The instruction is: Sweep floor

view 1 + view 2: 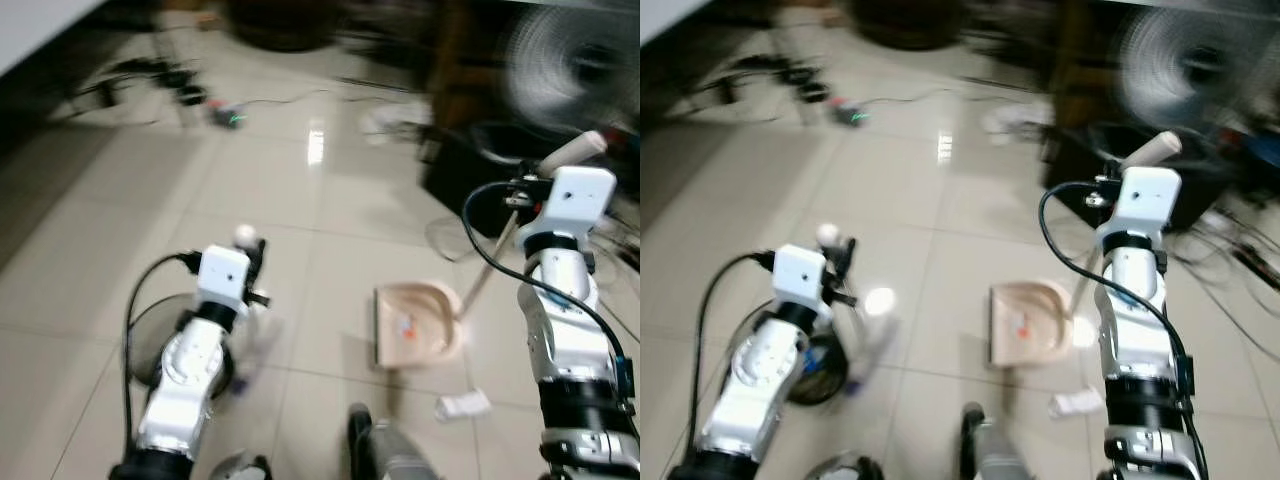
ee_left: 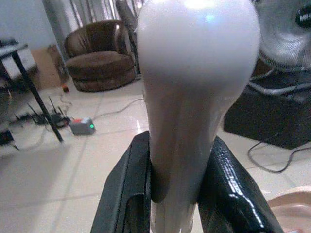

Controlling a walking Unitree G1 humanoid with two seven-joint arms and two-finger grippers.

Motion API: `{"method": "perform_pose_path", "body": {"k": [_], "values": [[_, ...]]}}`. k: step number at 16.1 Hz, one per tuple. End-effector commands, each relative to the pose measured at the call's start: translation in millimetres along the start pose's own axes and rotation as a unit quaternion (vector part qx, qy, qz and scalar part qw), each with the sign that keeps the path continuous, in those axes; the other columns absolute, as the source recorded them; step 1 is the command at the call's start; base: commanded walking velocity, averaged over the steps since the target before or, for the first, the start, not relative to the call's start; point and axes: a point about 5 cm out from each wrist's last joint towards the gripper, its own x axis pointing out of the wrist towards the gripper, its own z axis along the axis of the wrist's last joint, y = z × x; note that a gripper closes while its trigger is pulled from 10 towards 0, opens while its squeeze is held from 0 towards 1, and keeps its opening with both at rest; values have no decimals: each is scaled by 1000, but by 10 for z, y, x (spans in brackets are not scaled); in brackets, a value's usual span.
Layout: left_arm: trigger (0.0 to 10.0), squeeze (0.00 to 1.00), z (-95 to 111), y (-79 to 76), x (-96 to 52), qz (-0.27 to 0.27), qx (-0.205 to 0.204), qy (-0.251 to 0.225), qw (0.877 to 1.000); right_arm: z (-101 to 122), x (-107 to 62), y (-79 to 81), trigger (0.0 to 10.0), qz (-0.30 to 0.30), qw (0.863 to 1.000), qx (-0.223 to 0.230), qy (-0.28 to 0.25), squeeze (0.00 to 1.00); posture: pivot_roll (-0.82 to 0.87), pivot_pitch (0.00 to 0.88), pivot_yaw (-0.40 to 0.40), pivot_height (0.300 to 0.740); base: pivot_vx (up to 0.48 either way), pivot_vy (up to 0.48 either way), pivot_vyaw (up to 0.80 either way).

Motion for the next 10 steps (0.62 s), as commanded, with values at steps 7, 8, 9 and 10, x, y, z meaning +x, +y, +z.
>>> {"method": "perform_pose_path", "body": {"k": [7, 8, 9, 10], "values": [[10000, 0, 53, 356, -148, 69, 10, 2, 998, 15, -271, 11, 10000, 32, 999, -3, 0, 0, -1, 146, 17, 740, 0, 0, -800], [10000, 0, 46, 385, -177, 72, 2, 6, 997, 41, -299, 11, 10000, 63, 998, -19, -13, 0, -2, 148, 22, 740, 0, 0, -800], [10000, 0, 52, 400, -176, 74, 1, 6, 997, 39, -317, 11, 10000, 80, 996, -31, -20, 0, -4, 148, 26, 740, 0, 0, -800], [10000, 0, 64, 418, -163, 76, -3, 5, 997, -13, -355, -40, 10000, 95, 994, -45, -23, 0, -6, 148, 26, 740, 0, 0, -800]]}}
